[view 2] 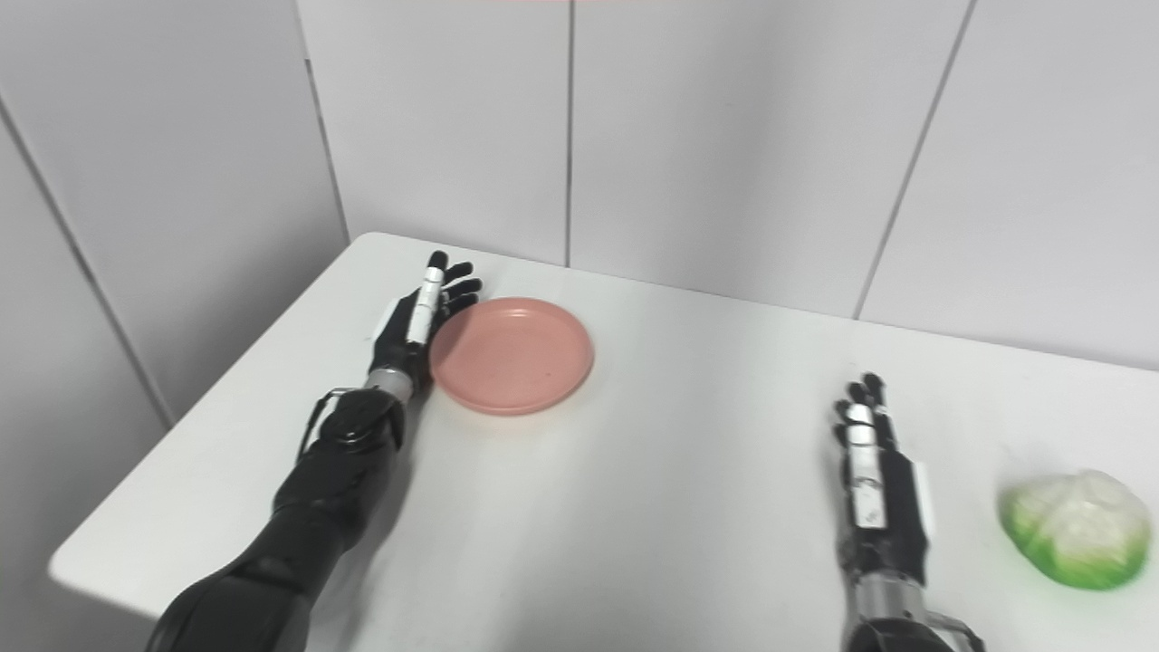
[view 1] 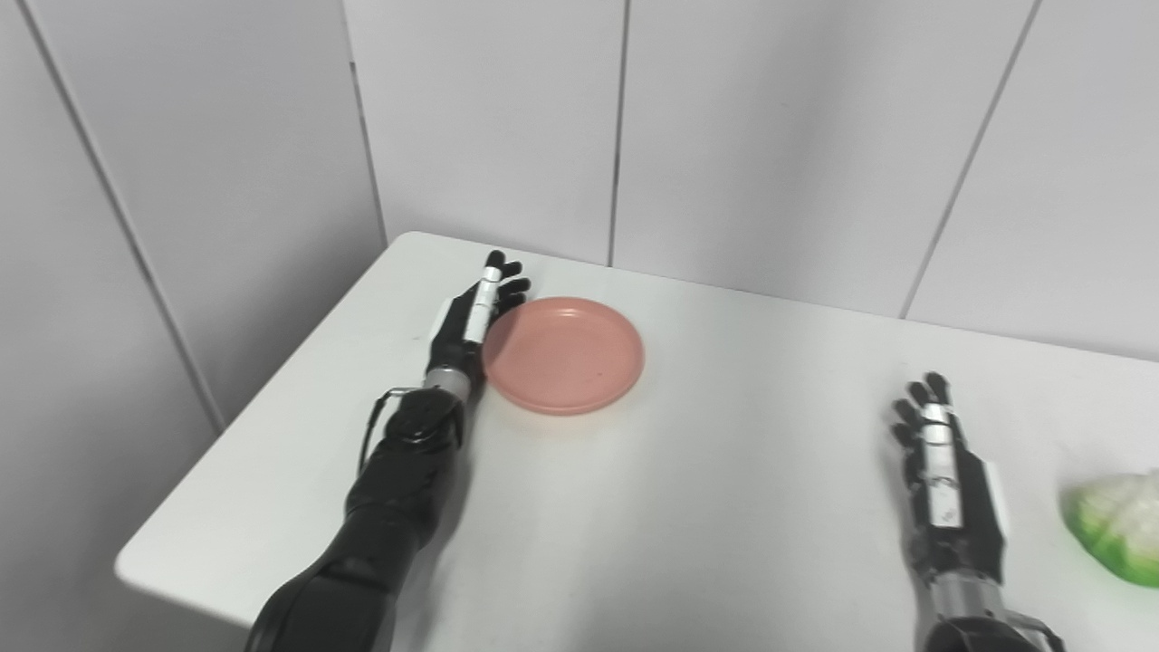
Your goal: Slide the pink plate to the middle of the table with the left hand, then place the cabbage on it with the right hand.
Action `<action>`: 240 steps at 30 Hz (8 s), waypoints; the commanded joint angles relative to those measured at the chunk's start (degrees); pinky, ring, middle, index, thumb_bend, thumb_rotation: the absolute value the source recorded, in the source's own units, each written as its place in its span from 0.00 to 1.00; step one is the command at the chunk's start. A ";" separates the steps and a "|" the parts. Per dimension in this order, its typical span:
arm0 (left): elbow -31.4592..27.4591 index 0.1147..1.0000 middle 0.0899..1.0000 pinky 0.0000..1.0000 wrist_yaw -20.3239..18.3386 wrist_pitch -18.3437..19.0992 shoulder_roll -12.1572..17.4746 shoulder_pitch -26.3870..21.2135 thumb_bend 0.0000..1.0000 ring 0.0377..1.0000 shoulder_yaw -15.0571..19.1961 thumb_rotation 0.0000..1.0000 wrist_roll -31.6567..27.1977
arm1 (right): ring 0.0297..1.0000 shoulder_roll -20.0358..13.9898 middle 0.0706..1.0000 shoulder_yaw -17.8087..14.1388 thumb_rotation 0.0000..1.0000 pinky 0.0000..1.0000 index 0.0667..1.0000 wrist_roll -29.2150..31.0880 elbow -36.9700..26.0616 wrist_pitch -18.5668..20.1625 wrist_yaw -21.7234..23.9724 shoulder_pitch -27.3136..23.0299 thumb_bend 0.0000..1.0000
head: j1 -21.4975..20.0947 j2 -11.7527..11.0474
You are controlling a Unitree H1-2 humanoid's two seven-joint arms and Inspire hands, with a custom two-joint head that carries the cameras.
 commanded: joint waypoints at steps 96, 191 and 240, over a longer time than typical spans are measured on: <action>5.88 0.79 0.82 0.85 -11.79 -4.32 -15.45 -3.47 0.93 0.84 -2.83 0.96 -4.04 | 0.83 -43.08 0.86 11.02 0.38 0.65 0.91 -44.41 -18.22 34.38 32.64 -17.76 1.00 | -40.85 2.25; 2.12 0.81 0.83 0.87 -5.49 -4.97 -19.63 -0.54 0.85 0.85 -4.09 1.00 -1.08 | 0.40 -22.01 0.44 15.67 0.00 0.36 0.46 -41.32 -20.38 26.64 13.16 -20.93 0.53 | -12.13 4.91; -0.11 0.80 0.82 0.85 -2.97 -5.48 -20.68 0.16 0.81 0.85 -5.73 1.00 0.67 | 0.49 -16.46 0.45 27.56 0.01 0.42 0.46 -46.73 5.00 3.35 2.77 -22.81 0.52 | -10.48 6.89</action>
